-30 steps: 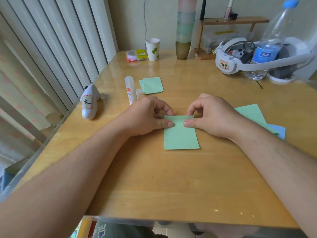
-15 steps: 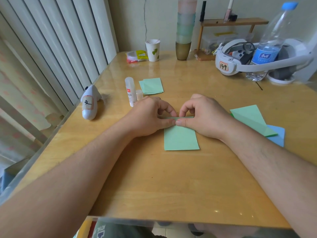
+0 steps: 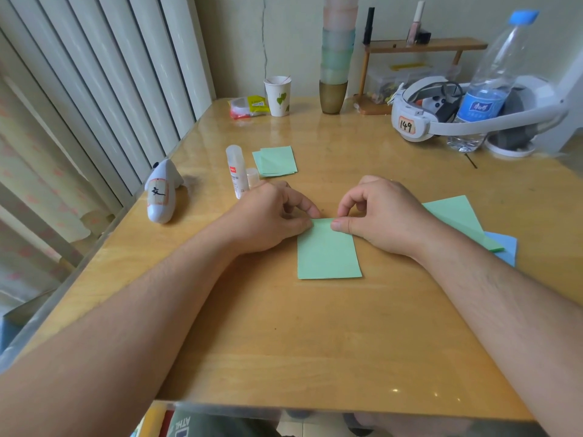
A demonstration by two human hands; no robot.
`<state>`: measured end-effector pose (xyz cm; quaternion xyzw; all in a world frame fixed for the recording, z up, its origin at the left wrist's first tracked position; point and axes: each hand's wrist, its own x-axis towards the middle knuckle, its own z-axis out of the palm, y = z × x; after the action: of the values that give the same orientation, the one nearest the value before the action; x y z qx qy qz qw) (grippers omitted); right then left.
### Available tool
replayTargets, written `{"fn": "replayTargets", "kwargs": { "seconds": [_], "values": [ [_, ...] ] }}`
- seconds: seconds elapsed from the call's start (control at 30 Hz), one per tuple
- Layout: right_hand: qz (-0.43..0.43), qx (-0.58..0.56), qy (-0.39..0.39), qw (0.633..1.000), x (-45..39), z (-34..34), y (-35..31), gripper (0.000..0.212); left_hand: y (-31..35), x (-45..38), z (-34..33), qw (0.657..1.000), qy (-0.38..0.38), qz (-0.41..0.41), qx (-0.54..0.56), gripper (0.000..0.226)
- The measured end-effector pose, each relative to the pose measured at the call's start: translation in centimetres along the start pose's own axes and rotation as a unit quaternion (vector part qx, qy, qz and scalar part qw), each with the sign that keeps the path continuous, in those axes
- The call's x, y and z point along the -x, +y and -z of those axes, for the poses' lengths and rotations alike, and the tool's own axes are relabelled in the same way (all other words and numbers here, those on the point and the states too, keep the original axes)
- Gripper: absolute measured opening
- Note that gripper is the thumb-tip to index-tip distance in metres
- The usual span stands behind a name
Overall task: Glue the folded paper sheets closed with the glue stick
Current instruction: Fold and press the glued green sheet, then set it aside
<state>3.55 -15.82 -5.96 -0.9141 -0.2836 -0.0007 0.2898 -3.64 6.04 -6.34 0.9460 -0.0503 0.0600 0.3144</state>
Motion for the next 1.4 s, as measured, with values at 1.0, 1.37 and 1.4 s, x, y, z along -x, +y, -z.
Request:
{"fn": "replayTargets", "kwargs": {
  "seconds": [1.0,1.37,1.4],
  "values": [
    [0.001,0.023,0.038,0.999,-0.6,-0.2,0.7,0.021,-0.5,-0.9,-1.4,0.995,0.074,0.048,-0.052,0.010],
    [0.029,0.043,0.025,0.998,-1.0,-1.2,-0.3,0.026,-0.5,-0.8,-0.8,0.996,0.052,0.068,-0.020,0.017],
    [0.025,0.043,0.023,0.999,-0.9,-1.0,-0.1,0.026,-0.5,-0.7,-0.5,0.997,0.038,0.071,-0.001,0.014]
  ]
}}
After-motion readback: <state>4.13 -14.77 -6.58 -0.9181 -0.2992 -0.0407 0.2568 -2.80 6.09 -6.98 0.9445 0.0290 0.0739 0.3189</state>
